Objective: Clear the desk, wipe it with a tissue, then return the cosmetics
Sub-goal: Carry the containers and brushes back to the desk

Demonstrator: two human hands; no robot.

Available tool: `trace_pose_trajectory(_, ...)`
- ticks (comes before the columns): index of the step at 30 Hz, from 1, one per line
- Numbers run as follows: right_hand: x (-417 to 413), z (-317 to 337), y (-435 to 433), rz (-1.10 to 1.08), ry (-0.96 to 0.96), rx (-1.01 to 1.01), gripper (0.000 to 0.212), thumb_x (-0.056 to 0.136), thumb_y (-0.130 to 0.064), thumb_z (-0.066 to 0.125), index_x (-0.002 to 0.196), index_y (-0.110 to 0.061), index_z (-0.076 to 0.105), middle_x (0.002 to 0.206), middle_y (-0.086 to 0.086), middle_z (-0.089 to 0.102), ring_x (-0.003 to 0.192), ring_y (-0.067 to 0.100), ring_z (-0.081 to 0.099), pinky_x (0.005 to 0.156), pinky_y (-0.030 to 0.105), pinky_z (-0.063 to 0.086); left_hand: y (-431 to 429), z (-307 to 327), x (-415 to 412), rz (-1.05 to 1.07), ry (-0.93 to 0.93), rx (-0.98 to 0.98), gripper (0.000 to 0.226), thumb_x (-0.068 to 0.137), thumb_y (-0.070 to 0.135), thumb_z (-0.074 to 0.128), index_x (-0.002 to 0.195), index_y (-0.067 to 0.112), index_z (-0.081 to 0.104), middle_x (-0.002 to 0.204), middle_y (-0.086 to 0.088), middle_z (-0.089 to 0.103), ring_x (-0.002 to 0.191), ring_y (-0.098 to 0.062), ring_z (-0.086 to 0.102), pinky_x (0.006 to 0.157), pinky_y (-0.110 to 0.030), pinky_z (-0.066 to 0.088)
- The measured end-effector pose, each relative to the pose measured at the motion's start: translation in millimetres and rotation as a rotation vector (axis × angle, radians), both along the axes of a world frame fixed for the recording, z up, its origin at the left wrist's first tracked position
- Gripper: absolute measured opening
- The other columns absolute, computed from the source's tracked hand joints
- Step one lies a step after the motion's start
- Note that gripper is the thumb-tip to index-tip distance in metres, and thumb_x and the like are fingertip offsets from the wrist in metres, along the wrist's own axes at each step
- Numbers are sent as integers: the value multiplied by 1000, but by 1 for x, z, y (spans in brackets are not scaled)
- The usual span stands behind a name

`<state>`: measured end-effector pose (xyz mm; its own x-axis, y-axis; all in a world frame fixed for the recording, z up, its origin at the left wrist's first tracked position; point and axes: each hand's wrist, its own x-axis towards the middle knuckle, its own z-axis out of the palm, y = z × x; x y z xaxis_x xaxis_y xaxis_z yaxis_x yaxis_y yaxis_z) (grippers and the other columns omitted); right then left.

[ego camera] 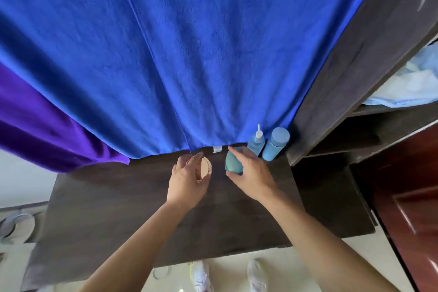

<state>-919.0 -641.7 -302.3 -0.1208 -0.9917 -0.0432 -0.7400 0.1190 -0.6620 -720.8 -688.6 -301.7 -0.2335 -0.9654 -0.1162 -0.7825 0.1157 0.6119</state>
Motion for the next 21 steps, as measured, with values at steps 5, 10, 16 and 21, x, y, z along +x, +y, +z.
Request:
trace_pose_trajectory(5, 8, -39, -29, -42, 16, 112, 71, 85, -19, 75, 149, -21, 45, 138, 1, 50, 126, 20, 52, 104, 25, 39, -36, -44, -14, -58, -29, 107, 64, 83, 32, 70, 143, 30, 49, 138, 2, 46, 125, -25, 45, 104, -34, 39)
trace_pose_trajectory(10, 6, -67, -46, -58, 64, 185, 72, 90, -17, 70, 153, -27, 38, 156, 5, 33, 140, 22, 39, 109, 28, 35, -50, -74, -38, -119, -27, 137, 65, 83, 27, 69, 144, 29, 47, 133, 1, 48, 120, -28, 47, 100, -38, 44)
trace_pose_trajectory(16, 5, -78, -33, -29, 187, 226, 74, 96, -25, 62, 157, -36, 23, 168, -2, 9, 152, 22, 21, 91, 45, 54, -45, -94, -35, -114, -13, 173, 73, 90, 36, 67, 152, 26, 32, 152, -4, 38, 135, -29, 38, 107, -43, 41)
trace_pose_trajectory(21, 8, -56, -14, -54, 172, 90, 68, 94, -24, 64, 154, -27, 33, 166, 0, 18, 151, 20, 24, 89, 43, 58, -28, -65, -17, -128, -55, -10, 75, 88, 41, 68, 152, 27, 32, 154, 1, 37, 136, -25, 38, 98, -42, 47)
